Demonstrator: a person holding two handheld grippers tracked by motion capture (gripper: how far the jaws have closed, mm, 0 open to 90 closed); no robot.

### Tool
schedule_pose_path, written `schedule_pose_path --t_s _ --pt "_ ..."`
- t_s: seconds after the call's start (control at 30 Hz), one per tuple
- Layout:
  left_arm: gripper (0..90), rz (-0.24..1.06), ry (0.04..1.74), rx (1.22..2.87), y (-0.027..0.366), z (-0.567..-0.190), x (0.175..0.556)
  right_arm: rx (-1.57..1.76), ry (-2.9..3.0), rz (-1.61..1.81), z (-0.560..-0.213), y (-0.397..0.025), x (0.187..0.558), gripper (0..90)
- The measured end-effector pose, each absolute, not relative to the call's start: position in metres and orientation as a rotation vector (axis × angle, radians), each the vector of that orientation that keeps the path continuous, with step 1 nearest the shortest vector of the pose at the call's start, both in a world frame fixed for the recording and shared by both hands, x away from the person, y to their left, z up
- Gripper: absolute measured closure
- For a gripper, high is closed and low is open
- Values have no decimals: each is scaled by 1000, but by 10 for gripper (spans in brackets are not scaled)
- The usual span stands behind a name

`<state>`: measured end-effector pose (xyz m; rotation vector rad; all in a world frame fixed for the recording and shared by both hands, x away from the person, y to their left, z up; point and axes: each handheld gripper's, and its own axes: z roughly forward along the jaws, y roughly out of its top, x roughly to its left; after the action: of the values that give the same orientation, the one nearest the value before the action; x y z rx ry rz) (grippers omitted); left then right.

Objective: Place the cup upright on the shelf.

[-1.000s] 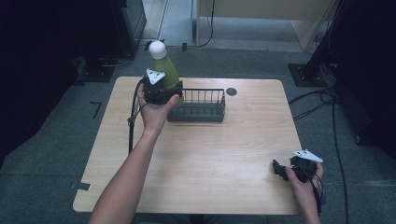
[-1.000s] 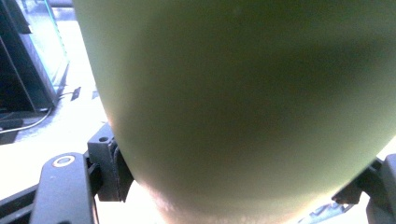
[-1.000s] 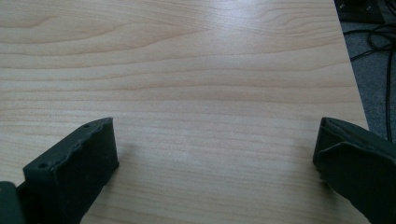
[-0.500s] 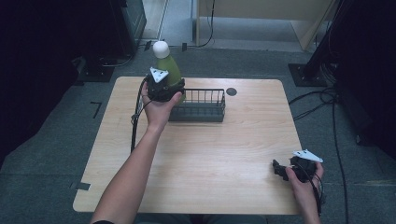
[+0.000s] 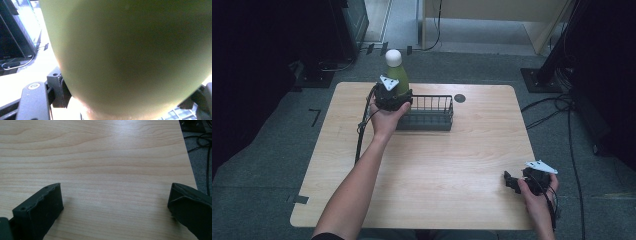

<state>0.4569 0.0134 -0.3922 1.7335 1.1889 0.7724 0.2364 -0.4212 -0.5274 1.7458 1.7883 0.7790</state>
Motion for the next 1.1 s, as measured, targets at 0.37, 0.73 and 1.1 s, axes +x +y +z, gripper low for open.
schedule_pose_path --t_s 0.37,0.73,1.1 --pt "211 747 1207 1763 8 -404 462 1746 1788 779 -527 -421 236 0" --pt "210 726 1217 1786 7 -410 467 1739 1796 779 -527 -421 236 0" --pt "194 695 1226 1763 8 -410 468 1739 1796 779 -527 -421 236 0"
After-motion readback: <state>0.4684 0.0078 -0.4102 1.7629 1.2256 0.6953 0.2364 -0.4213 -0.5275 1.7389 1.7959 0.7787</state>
